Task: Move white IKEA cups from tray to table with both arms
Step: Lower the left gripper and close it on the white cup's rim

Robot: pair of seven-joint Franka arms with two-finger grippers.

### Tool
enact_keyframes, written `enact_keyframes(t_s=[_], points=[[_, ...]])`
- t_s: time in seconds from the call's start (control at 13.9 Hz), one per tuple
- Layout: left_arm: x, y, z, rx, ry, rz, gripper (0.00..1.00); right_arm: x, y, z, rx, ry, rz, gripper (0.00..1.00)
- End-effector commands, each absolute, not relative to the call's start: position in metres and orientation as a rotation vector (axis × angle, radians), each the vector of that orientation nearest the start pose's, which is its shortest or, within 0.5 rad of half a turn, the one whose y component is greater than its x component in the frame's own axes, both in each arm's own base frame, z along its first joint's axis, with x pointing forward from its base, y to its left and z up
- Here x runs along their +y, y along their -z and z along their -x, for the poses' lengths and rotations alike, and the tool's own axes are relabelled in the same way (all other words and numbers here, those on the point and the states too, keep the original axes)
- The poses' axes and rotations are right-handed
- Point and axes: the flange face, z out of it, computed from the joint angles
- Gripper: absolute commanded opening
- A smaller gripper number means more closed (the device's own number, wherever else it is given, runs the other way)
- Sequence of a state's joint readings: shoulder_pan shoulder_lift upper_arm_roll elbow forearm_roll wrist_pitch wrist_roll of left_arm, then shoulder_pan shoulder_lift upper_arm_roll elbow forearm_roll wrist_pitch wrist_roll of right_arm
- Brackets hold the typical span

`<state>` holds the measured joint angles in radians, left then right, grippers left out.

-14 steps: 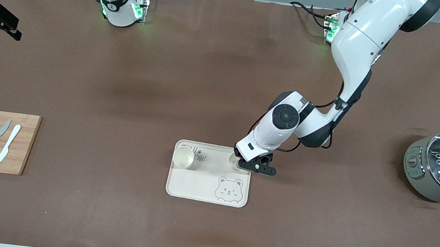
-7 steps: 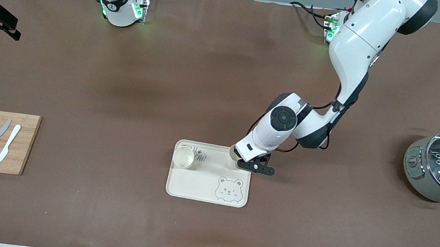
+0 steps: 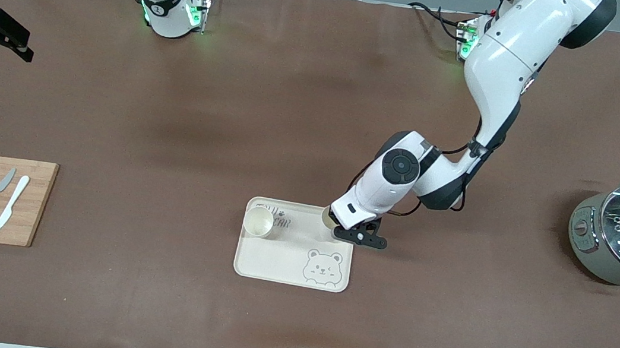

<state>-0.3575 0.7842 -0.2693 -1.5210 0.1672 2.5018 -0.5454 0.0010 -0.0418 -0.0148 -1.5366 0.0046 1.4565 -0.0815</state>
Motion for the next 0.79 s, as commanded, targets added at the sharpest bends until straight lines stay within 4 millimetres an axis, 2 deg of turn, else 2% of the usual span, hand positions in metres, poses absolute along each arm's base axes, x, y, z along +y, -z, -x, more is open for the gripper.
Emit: enact_keyframes(t_s=[0.0,0.22,0.43,0.72], points=[[-0.4,-0.242,-0.611,0.181,0.282,3.283,0.0,-0.006,-0.639,-0.545,-0.103,-0.092,3.121,1.0],[-0.397,-0.252,-0.61,0.18,0.242,3.261,0.0,0.009,-0.632,-0.548,-0.127,-0.12,3.059,1.0],[-0.395,-0.262,-0.61,0.178,0.226,3.247,0.0,0.047,-0.632,-0.545,-0.235,-0.129,3.056,1.0],[-0.393,-0.276,-0.61,0.174,0.225,3.241,0.0,0.051,-0.629,-0.545,-0.248,-0.137,3.062,1.0]])
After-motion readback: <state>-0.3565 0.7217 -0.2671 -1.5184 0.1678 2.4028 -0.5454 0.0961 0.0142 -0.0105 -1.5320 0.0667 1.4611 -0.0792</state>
